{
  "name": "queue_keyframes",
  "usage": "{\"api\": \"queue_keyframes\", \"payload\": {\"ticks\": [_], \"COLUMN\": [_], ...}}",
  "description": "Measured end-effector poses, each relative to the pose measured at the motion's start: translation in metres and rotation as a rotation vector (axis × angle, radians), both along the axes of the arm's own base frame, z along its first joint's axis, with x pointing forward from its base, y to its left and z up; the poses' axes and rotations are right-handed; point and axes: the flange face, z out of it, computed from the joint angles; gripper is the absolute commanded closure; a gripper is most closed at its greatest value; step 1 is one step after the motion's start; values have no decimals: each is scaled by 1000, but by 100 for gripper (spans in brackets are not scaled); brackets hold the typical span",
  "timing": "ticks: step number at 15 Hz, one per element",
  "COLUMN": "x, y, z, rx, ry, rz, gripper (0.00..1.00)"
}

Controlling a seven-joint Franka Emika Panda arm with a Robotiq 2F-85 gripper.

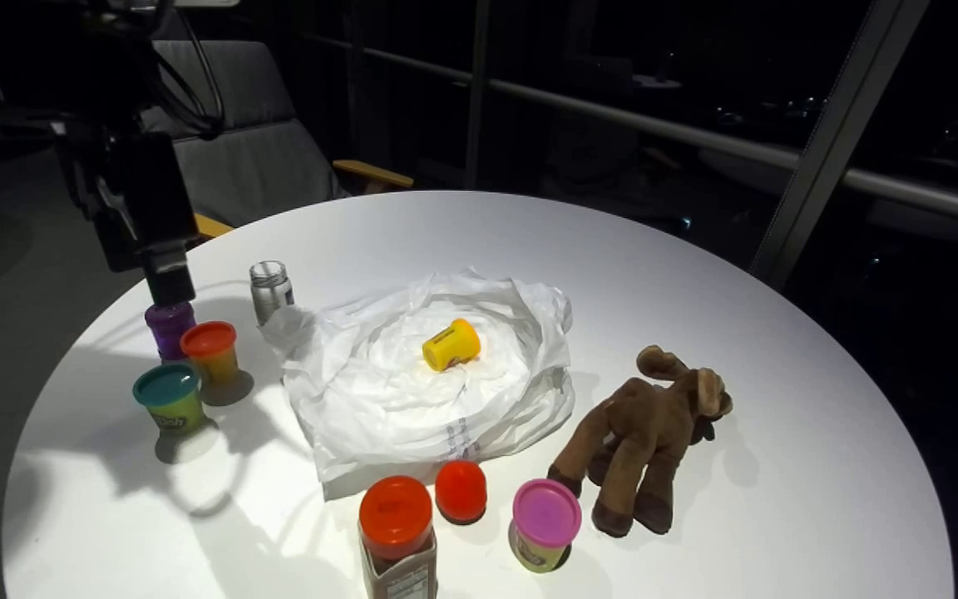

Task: Pick up all the objects from the table and put them in the plastic bag.

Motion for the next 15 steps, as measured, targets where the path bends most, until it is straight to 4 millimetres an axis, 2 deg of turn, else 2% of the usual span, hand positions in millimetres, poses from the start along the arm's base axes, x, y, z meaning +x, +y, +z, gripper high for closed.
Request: {"api": "queue_keyframes", "payload": {"ticks": [3,5,11,15], "x": [-8,-15,-31,-32], "y": [25,33,38,48], "z": [-12,-28,-83,-100], "rx": [49,54,33,47], "ry": [-61,-98,-134,-145], "rz": [-16,-26,-18,17], "gripper": [0,0,0,0]}}
